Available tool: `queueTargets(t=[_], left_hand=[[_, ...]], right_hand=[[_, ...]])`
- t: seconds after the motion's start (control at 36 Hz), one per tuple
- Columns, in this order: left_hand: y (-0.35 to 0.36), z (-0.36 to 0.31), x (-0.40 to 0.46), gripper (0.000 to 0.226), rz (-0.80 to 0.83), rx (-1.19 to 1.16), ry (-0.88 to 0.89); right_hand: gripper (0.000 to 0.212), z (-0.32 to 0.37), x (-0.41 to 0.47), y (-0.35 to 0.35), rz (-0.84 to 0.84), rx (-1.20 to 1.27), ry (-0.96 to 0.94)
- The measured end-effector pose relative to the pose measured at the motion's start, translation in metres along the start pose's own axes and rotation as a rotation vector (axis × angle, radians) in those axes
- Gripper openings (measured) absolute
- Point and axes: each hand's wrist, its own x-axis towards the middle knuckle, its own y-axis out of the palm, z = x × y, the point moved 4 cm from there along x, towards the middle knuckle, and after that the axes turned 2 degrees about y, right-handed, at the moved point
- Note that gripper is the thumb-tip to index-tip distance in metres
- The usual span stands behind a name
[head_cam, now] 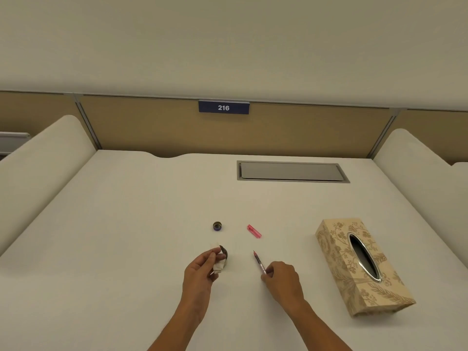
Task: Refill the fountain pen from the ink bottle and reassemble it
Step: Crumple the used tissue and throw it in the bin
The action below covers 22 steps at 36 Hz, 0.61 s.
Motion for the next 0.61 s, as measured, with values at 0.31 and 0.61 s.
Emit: queueTargets(t=[0.31,0.61], left_hand=[[0.004,-0.004,-0.004,0.021,0.018,-0.009,0.012],[0.011,-0.003,-0.005,0.023,0.076,0.056,0.005]], right_hand=[[0.019,0.001,0.002,0.002,-0.029,-0.05,-0.025],[0.047,0.004,0.003,0.001,0.01,-0.044,-0.052]])
